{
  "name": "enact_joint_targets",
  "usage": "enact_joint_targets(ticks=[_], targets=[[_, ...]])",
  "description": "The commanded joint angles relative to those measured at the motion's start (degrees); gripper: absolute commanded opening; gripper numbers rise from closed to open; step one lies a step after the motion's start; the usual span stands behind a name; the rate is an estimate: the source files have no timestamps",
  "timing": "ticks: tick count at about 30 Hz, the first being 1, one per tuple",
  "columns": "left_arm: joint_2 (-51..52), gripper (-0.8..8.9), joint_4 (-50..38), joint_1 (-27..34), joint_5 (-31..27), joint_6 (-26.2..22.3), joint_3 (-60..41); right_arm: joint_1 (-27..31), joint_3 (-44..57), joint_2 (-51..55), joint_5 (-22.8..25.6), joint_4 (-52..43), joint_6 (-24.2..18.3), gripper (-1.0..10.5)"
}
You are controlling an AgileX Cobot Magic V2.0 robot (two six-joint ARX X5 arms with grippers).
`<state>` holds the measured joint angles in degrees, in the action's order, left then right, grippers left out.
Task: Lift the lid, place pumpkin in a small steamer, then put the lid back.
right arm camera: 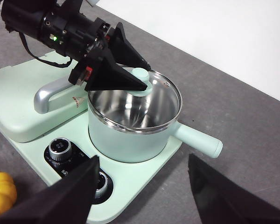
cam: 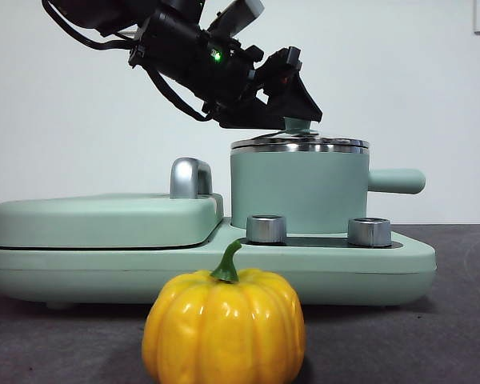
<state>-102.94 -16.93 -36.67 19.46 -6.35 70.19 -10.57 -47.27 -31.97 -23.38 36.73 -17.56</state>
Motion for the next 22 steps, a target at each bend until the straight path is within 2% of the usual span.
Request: enact_joint_targets(ticks=[1, 11, 18, 22], targets=[[-1.4, 3.11, -0.6, -0.5, 0.0, 0.4, 1.3, -0.3, -1.0, -0.2, 0.0, -0.2, 0.8, 3.0], [-1.4, 2.95, 0.0, -0.5, -0.2, 0.4, 1.3, -0.3, -1.0, -0.2, 0.1, -0.2, 0.9, 3.0], [-1.4, 0.06, 0.8, -0.5, -0.2, 0.4, 1.3, -0.3, -1.0, -0.2, 0.0, -0.2, 0.9, 3.0], [-1.4, 0.07, 0.8, -0.5, -0.2, 0.3, 1.3, -0.3, -1.0, -0.2, 0.1, -0.2, 0.9, 3.0]])
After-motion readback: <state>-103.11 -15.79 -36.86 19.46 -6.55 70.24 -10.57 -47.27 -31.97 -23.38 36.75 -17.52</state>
